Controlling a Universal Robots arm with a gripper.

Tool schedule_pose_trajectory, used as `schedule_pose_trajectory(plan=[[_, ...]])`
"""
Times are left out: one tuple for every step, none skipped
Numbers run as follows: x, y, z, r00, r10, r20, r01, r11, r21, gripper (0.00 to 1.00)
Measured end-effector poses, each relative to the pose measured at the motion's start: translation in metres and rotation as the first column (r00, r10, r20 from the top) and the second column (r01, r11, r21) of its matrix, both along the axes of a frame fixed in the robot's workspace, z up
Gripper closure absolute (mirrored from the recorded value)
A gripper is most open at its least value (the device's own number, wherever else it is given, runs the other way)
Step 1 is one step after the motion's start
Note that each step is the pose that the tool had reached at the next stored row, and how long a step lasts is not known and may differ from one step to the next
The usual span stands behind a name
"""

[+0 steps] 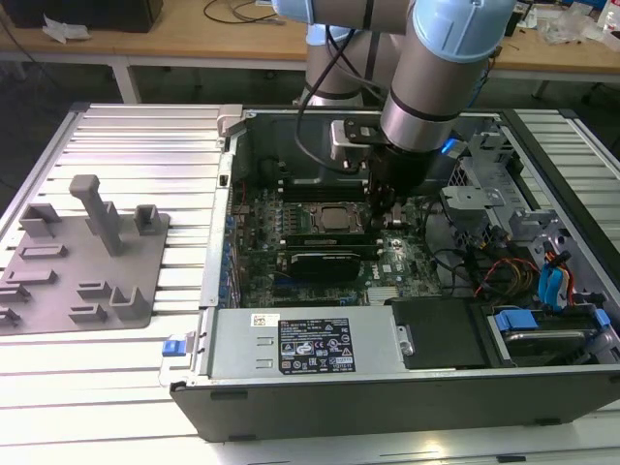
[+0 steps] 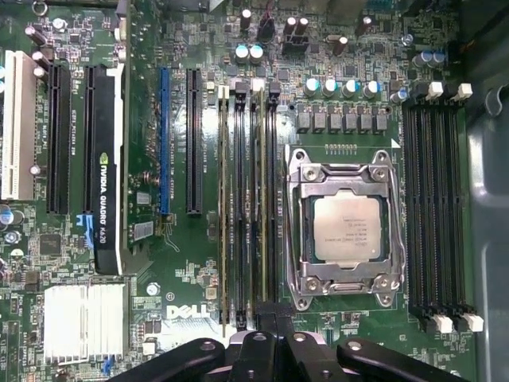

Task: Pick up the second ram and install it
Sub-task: 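Press down the second ram until it locks into place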

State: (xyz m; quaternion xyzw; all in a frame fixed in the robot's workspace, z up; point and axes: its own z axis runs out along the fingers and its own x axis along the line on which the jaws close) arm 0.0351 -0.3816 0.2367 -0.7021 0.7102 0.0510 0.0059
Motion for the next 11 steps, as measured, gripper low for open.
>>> schedule_pose_trajectory(plan=[[0.0008, 0.0, -0.0005, 1.0, 0.0, 0.0, 0.0, 1.0, 0.0001, 0.92], [0.0008, 0.0001, -0.0021, 1.0, 0.0, 0.0, 0.0, 1.0, 0.0002, 0.92], [0.0009, 0.0, -0.003, 1.0, 0.0, -0.0001, 0.0, 1.0, -0.0001, 0.92], [0.0009, 0.0, -0.003, 1.0, 0.0, 0.0, 0.0, 1.0, -0.0002, 0.92], [0.0009, 0.0, -0.003, 1.0, 0.0, -0.0001, 0.0, 1.0, -0.0002, 0.92], [0.0009, 0.0, -0.0034, 1.0, 0.0, 0.0, 0.0, 1.0, 0.0001, 0.92], [0.0009, 0.0001, -0.0048, 1.0, 0.0, 0.0001, 0.0, 1.0, 0.0003, 0.92], [0.0009, 0.0, -0.0048, 1.0, 0.0, 0.0, 0.0, 1.0, -0.0001, 0.92], [0.0009, 0.0, -0.0057, 1.0, 0.0, 0.0001, 0.0, 1.0, 0.0, 0.92], [0.0009, -0.0001, -0.0068, 1.0, 0.0, -0.0001, 0.0, 1.0, -0.0004, 0.92], [0.0009, -0.0001, -0.0069, 1.0, 0.0, -0.0001, 0.0, 1.0, -0.0002, 0.92]])
